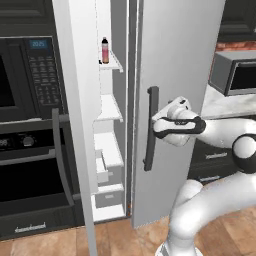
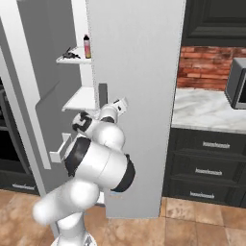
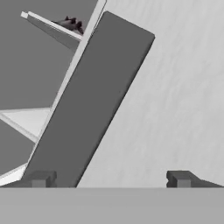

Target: There's a fish in the fridge that needs to be moved to the freezer for freezing. Pick up the fish from the fridge, place it on any shelf in the freezer, and close the fridge and freezer doors when done.

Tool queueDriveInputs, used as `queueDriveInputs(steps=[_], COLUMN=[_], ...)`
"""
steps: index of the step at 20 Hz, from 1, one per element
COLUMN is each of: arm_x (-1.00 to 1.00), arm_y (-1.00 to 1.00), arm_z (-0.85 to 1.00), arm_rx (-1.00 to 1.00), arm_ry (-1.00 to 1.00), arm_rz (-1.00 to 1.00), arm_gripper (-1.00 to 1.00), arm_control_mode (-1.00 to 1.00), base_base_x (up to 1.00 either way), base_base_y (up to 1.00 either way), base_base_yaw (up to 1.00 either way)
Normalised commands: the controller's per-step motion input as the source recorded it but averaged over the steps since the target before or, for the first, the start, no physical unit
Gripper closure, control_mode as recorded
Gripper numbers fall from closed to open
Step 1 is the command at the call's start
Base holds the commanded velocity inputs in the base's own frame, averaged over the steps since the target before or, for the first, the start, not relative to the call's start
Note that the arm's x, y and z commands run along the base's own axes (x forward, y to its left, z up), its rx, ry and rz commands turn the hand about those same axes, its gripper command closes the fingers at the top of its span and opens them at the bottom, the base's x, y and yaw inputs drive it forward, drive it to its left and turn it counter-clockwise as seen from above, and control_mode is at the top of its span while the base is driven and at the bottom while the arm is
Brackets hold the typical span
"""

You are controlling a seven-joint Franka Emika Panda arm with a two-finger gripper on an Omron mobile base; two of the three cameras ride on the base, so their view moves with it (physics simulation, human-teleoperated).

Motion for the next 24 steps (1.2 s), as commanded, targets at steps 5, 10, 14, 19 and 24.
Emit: queueDriveInputs(steps=[5,10,14,19,24], arm_x=[0.96,0.61,-0.01,-0.29,-0.42], arm_y=[0.00,0.00,-0.16,-0.17,-0.21], arm_z=[0.00,0.07,0.65,1.00,1.00], arm_rx=[0.00,0.00,0.00,0.00,0.00], arm_ry=[0.00,0.03,0.01,0.00,0.08], arm_rz=[0.00,0.00,-0.02,-0.08,-0.13], arm_gripper=[-1.00,-1.00,-1.00,-1.00,-1.00], arm_control_mode=[-1.00,-1.00,-1.00,-1.00,-1.00], base_base_x=[0.00,0.00,0.00,0.00,0.00], base_base_y=[0.00,0.00,0.00,0.00,0.00], base_base_yaw=[0.00,0.00,0.00,0.00,0.00])
